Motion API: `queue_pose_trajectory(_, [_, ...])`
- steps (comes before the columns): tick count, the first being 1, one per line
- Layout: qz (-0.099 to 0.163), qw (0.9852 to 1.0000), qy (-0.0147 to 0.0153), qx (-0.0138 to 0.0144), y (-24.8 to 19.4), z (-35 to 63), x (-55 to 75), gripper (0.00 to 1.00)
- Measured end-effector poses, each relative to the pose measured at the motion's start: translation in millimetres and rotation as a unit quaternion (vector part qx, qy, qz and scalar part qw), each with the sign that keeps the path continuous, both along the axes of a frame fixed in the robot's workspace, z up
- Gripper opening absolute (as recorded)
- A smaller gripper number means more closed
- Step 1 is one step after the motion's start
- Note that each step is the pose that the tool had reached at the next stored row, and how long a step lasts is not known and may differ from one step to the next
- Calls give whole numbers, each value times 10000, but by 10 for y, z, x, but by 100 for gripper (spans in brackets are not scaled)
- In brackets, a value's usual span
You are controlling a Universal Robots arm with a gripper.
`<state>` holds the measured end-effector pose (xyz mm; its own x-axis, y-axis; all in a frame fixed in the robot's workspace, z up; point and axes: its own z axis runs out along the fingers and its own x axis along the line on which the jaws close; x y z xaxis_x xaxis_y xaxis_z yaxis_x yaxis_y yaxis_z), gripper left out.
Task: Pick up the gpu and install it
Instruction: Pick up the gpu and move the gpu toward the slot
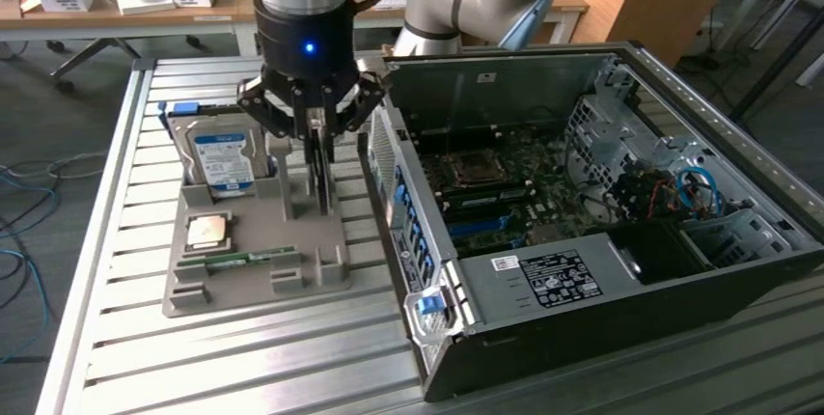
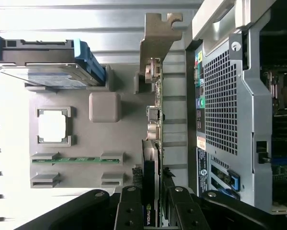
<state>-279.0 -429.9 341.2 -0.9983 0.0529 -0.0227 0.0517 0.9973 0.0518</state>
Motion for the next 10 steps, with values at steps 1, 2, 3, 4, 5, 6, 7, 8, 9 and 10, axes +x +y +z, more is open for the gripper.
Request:
queue_pose_trajectory(1, [0, 10000, 0, 0, 0, 43, 0, 27])
queue_pose_trajectory(2, [0, 10000, 0, 0, 0, 84, 0, 27])
queue_pose_trajectory(3, [0, 10000, 0, 1, 0, 125, 0, 27])
queue_pose_trajectory(4, [0, 10000, 0, 0, 0, 170, 0, 27])
queue_pose_trajectory(5, [0, 10000, 0, 0, 0, 215, 0, 27])
queue_pose_trajectory(6, [0, 10000, 0, 0, 0, 262, 0, 27])
queue_pose_trajectory(7, [0, 10000, 0, 0, 0, 306, 0, 27])
queue_pose_trajectory(8, [0, 10000, 0, 0, 0, 352, 0, 27])
queue_pose_trajectory(9, [0, 10000, 0, 0, 0, 395, 0, 27])
queue_pose_trajectory(10, [0, 10000, 0, 0, 0, 445, 0, 27])
